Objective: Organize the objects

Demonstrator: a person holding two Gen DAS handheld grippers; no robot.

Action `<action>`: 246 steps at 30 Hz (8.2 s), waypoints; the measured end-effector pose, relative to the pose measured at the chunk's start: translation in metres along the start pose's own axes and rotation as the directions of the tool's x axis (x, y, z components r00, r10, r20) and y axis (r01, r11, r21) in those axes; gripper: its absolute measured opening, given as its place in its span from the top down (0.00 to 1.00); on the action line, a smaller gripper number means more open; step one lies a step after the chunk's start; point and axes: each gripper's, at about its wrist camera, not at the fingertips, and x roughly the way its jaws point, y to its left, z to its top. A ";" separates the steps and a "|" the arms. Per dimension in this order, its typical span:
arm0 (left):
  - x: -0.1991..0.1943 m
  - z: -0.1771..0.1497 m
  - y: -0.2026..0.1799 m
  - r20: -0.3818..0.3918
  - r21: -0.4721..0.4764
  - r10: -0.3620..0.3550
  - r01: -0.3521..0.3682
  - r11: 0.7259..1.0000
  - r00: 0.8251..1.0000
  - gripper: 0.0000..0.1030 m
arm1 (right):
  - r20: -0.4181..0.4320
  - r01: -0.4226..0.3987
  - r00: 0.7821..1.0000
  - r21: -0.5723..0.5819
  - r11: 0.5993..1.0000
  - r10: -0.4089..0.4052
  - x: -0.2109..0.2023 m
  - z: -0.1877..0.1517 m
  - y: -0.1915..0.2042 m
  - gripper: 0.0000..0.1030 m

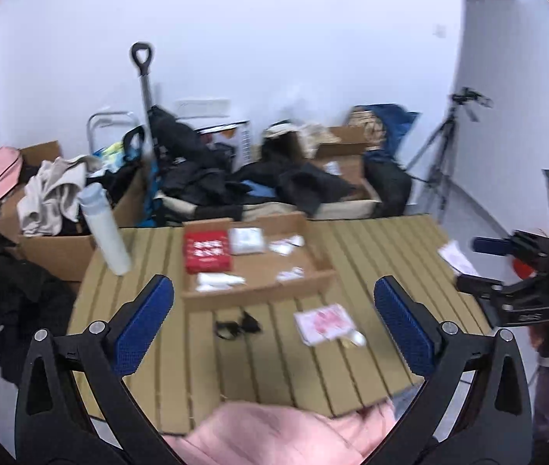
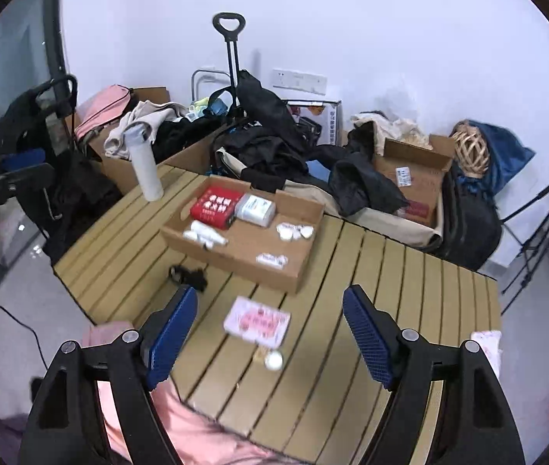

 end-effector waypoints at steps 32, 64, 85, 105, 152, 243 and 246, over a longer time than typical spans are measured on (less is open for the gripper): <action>0.178 -0.154 -0.061 -0.318 -0.095 -0.133 0.108 0.990 0.939 0.15 | -0.093 -0.126 0.984 0.257 0.958 0.154 0.170 -0.156 -0.032 0.45; 0.307 -0.163 -0.128 -0.464 0.079 0.026 0.012 0.997 0.885 0.83 | -0.046 -0.141 0.985 0.321 0.936 0.164 0.170 -0.173 -0.093 0.70; 0.092 -0.161 -0.007 -0.244 -0.215 0.008 -0.062 0.975 0.970 0.83 | -0.032 -0.128 0.989 0.280 0.951 0.143 0.094 -0.175 0.015 0.70; 0.424 0.050 0.043 -0.434 -0.200 -0.152 0.069 0.977 0.888 0.83 | -0.104 -0.218 0.958 0.335 0.917 0.266 0.332 0.115 -0.086 0.70; 0.011 -0.152 -0.013 -0.212 -0.064 -0.019 0.006 0.998 0.977 0.00 | 0.025 -0.127 0.992 0.181 0.975 0.125 0.019 -0.140 0.039 0.30; 0.450 -0.041 0.026 -0.592 -0.194 -0.146 0.036 0.980 0.793 0.83 | -0.353 0.029 0.931 0.316 0.948 0.089 0.381 0.037 -0.060 0.85; 0.443 -0.038 0.022 -0.554 -0.216 -0.172 0.059 0.975 0.814 0.75 | -0.338 0.013 0.934 0.362 0.932 0.118 0.366 0.036 -0.076 0.84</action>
